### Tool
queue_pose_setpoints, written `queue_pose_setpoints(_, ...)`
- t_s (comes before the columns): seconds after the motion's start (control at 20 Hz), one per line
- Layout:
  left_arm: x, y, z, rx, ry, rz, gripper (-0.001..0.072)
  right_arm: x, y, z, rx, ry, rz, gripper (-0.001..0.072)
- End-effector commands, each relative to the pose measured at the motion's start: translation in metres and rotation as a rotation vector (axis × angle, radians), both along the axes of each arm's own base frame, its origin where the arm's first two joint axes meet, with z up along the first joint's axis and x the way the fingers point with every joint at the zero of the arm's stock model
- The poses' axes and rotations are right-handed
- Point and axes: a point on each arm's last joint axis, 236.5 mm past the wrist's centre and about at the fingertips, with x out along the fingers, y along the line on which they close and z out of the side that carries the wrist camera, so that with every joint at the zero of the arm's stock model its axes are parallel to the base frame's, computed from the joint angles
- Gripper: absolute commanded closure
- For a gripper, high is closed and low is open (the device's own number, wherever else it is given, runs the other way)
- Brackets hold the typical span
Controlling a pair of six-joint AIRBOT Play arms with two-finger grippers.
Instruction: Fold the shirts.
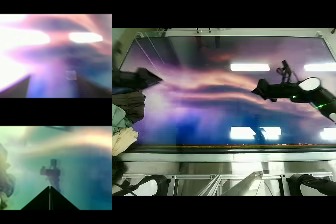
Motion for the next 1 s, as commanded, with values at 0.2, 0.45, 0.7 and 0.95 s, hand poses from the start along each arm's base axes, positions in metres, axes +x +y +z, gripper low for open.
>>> queue_pose_setpoints(0.2,-0.015,0.248,0.025,0.568,0.056,0.487,-0.0013,-0.025,-0.079,-0.002,-0.105,0.081,0.005,0.027)
queue_pose_setpoints(0.45,-0.022,0.323,-0.071,0.328,0.185,0.646,-0.0013,-0.027,-0.081,-0.01,-0.123,0.097,0.013,0.027)
queue_pose_setpoints(0.7,0.019,0.35,-0.139,0.316,0.21,0.612,-0.0009,-0.019,-0.08,-0.008,-0.134,0.067,-0.004,0.0271)
queue_pose_setpoints(0.95,0.091,0.306,-0.173,0.323,0.196,0.464,-0.0009,-0.015,-0.077,-0.006,-0.135,0.049,-0.012,0.0271)
